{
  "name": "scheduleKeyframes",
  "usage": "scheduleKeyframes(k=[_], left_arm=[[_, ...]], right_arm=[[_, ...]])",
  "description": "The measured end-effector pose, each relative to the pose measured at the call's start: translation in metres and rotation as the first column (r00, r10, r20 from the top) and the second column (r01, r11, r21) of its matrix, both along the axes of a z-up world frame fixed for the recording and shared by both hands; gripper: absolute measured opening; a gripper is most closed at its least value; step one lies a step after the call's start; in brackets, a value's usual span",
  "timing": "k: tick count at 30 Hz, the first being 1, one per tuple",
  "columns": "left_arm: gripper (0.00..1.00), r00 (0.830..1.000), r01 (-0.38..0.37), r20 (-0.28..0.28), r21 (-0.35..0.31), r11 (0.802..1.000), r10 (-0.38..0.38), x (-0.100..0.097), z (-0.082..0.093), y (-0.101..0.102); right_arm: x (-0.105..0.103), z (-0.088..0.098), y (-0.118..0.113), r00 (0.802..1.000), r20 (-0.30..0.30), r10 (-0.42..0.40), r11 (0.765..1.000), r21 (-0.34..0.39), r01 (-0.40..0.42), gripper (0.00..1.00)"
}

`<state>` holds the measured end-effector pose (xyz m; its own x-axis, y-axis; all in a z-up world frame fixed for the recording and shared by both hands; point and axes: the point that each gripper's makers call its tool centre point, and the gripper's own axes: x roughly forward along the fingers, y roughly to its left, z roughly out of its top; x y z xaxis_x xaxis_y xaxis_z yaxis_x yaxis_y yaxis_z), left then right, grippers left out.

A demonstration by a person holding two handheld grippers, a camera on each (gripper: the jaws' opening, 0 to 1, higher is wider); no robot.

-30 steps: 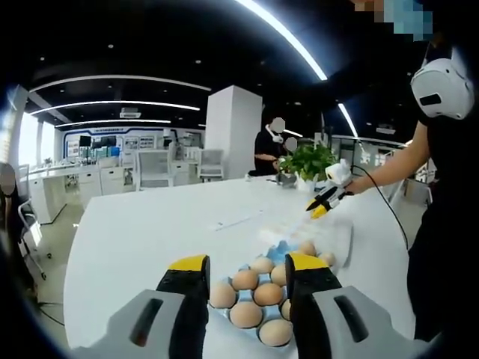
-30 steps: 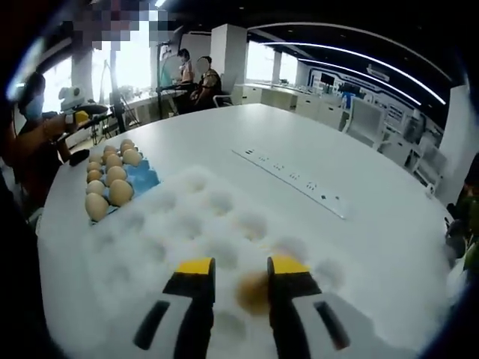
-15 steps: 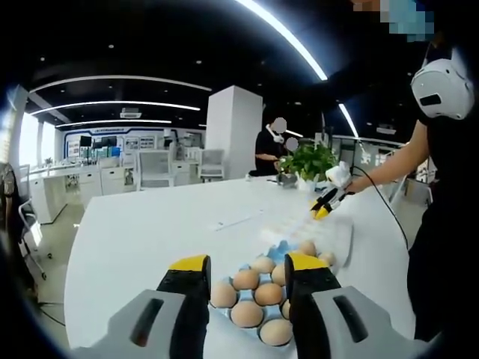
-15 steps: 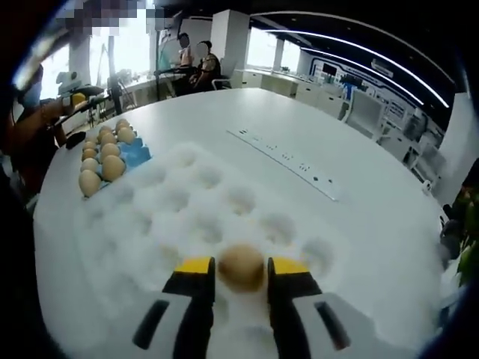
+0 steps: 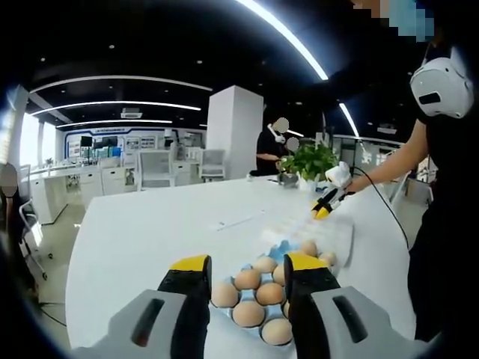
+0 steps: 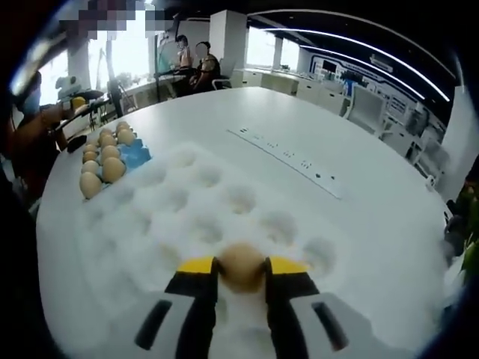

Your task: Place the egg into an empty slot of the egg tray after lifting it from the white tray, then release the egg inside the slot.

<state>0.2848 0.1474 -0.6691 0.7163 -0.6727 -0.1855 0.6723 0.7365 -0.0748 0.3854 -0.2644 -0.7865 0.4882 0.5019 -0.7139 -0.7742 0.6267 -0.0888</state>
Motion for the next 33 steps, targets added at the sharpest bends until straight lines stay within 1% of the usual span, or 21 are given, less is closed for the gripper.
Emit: scheduleKeyframes(k=[2, 4, 5, 8, 11, 12, 13, 14, 15, 16, 17, 18, 19, 20, 21, 22, 24, 30, 31, 32, 33], left_arm=[[0.39, 1.000, -0.003, -0.003, 0.002, 1.000, 0.003, 0.000, 0.000, 0.001], [0.39, 1.000, -0.009, -0.002, 0.003, 1.000, 0.009, 0.001, 0.000, 0.002], [0.39, 1.000, -0.011, -0.003, 0.003, 1.000, 0.011, 0.001, 0.000, 0.003], [0.38, 1.000, -0.012, -0.005, 0.003, 1.000, 0.012, 0.001, -0.001, 0.003], [0.38, 1.000, -0.008, -0.014, 0.005, 1.000, 0.009, 0.001, -0.004, 0.002], [0.38, 1.000, -0.008, -0.014, 0.005, 1.000, 0.008, 0.001, -0.004, 0.001], [0.38, 1.000, -0.007, -0.014, 0.004, 1.000, 0.007, 0.001, -0.004, 0.001], [0.38, 1.000, -0.007, -0.015, 0.003, 1.000, 0.008, 0.001, -0.004, 0.001], [0.38, 1.000, -0.007, -0.014, 0.003, 1.000, 0.007, 0.001, -0.004, 0.001], [0.38, 1.000, -0.005, -0.014, 0.002, 1.000, 0.006, 0.001, -0.004, 0.001], [0.38, 1.000, -0.005, -0.015, 0.002, 1.000, 0.005, 0.001, -0.004, 0.001], [0.38, 1.000, -0.006, -0.015, 0.006, 1.000, 0.006, 0.001, -0.004, 0.001], [0.38, 1.000, -0.006, -0.014, 0.005, 1.000, 0.006, 0.001, -0.004, 0.001], [0.38, 1.000, -0.007, -0.014, 0.005, 1.000, 0.007, 0.001, -0.003, 0.001], [0.38, 1.000, -0.008, -0.012, 0.006, 1.000, 0.008, 0.001, -0.003, 0.002], [0.38, 1.000, -0.008, -0.012, 0.005, 1.000, 0.008, 0.001, -0.003, 0.002], [0.38, 1.000, -0.012, -0.011, 0.006, 1.000, 0.012, 0.002, -0.003, 0.002], [0.39, 1.000, -0.008, -0.012, 0.004, 1.000, 0.008, 0.001, -0.002, 0.000], [0.39, 1.000, -0.007, -0.010, 0.007, 1.000, 0.007, 0.002, -0.002, 0.000], [0.40, 1.000, -0.006, -0.011, 0.009, 1.000, 0.006, 0.002, -0.003, -0.001], [0.40, 1.000, -0.006, -0.010, 0.005, 1.000, 0.006, 0.002, -0.002, -0.001]], right_arm=[[0.000, -0.001, 0.001, 0.999, -0.002, 0.041, 0.999, -0.015, -0.041, 0.25], [0.001, -0.001, 0.001, 0.999, -0.013, 0.044, 0.999, -0.022, -0.044, 0.26], [0.000, -0.001, 0.001, 0.998, -0.014, 0.058, 0.998, -0.028, -0.058, 0.26], [0.000, -0.002, 0.001, 0.999, -0.021, 0.047, 0.999, -0.014, -0.047, 0.25], [-0.001, 0.000, 0.000, 1.000, -0.006, 0.004, 1.000, 0.002, -0.004, 0.24], [0.000, 0.001, 0.000, 1.000, -0.008, -0.019, 0.999, 0.036, 0.019, 0.23], [0.000, 0.001, -0.002, 0.998, -0.029, -0.062, 0.995, 0.072, 0.064, 0.23], [0.000, 0.003, -0.004, 0.995, -0.042, -0.093, 0.991, 0.093, 0.097, 0.23], [-0.001, 0.004, -0.005, 0.997, -0.016, -0.074, 0.994, 0.079, 0.075, 0.23], [-0.002, 0.005, -0.004, 0.997, -0.001, -0.072, 0.995, 0.074, 0.072, 0.23], [-0.001, 0.007, -0.004, 0.997, 0.005, -0.078, 0.994, 0.080, 0.077, 0.23], [-0.001, 0.010, -0.002, 0.995, -0.005, -0.097, 0.989, 0.109, 0.097, 0.23], [0.001, 0.016, -0.003, 0.994, 0.007, -0.111, 0.986, 0.129, 0.109, 0.23], [0.003, 0.019, -0.005, 0.994, 0.025, -0.107, 0.987, 0.121, 0.104, 0.23], [0.004, 0.022, -0.006, 0.993, 0.030, -0.111, 0.987, 0.121, 0.106, 0.23], [0.003, 0.027, -0.004, 0.993, 0.022, -0.116, 0.982, 0.151, 0.111, 0.23], [0.002, 0.029, -0.003, 0.994, 0.039, -0.099, 0.987, 0.128, 0.094, 0.23], [0.000, 0.041, 0.005, 0.995, 0.055, -0.086, 0.985, 0.156, 0.077, 0.23], [0.000, 0.042, 0.006, 0.995, 0.056, -0.081, 0.985, 0.157, 0.071, 0.23], [-0.001, 0.042, 0.007, 0.996, 0.063, -0.070, 0.988, 0.143, 0.060, 0.23], [-0.002, 0.043, 0.008, 0.996, 0.061, -0.068, 0.987, 0.148, 0.058, 0.23]])
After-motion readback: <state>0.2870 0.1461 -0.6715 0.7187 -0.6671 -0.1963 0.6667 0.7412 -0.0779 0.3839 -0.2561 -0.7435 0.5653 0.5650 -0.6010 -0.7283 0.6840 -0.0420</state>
